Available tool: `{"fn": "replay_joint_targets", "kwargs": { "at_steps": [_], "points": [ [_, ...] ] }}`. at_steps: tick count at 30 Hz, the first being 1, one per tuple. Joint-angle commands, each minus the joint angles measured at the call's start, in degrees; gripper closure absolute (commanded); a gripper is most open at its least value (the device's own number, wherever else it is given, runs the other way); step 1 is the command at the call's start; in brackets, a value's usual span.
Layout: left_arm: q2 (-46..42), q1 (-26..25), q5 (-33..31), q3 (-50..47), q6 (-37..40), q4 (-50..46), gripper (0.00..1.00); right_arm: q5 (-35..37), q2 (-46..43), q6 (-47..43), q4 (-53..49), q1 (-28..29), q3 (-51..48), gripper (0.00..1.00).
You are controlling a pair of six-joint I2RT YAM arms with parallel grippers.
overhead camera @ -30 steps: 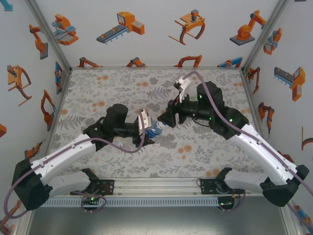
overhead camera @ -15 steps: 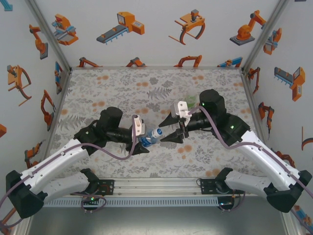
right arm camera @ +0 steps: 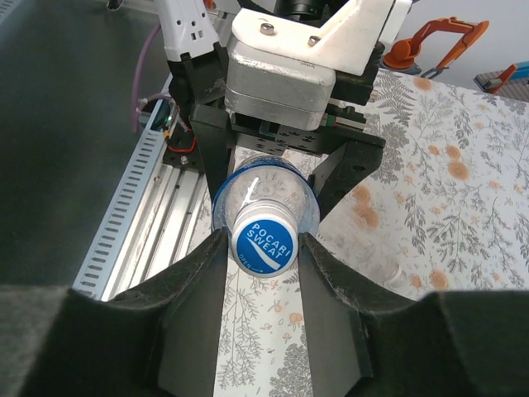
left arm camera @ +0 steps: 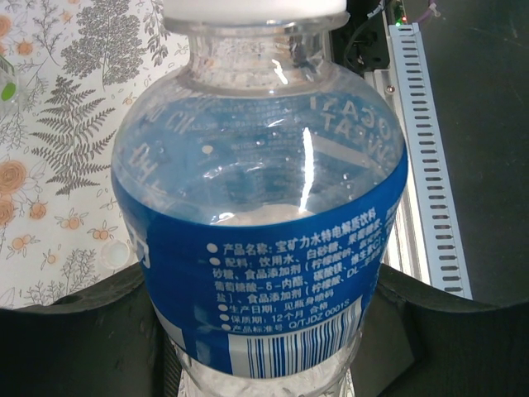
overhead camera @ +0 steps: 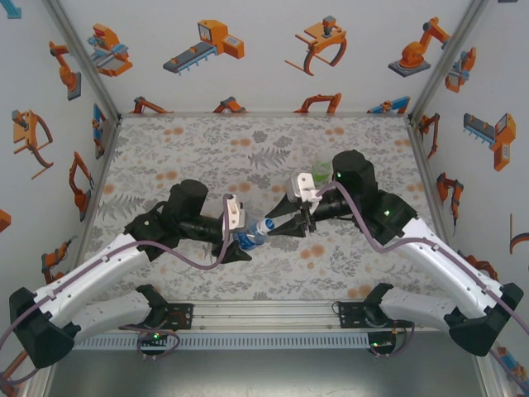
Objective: Screw on the bottle caps
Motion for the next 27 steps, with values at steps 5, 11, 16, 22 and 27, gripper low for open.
{"fn": "replay_joint_targets", "kwargs": {
  "at_steps": [5, 11, 16, 22, 27],
  "points": [
    [1.0, -0.2, 1.2, 2.0, 1.0, 0.6, 1.00, 4.2, 0.0, 1.6, -0.5, 0.9, -1.3, 0.78],
    [2.4, -0.2, -1.6, 1.5, -0.2, 4.1, 1.00, 17.5, 0.3, 26.3, 4.2, 1.1, -2.9, 0.90],
    [4.0, -0.3, -5.0, 1.4, -0.9, 7.7, 1.00, 29.5, 1.2, 51.5, 1.9, 1.1, -3.2, 0.96],
    [6.3, -0.2, -10.4, 2.3, -1.8, 10.4, 1.00, 39.1, 2.2, 74.9, -6.6, 1.0, -1.9, 1.00],
    [8.0, -0.2, -11.3, 3.1, -2.0, 12.5, 1.00, 45.0, 4.0, 78.7, -15.4, 1.1, 1.8, 0.99]
  ]
}}
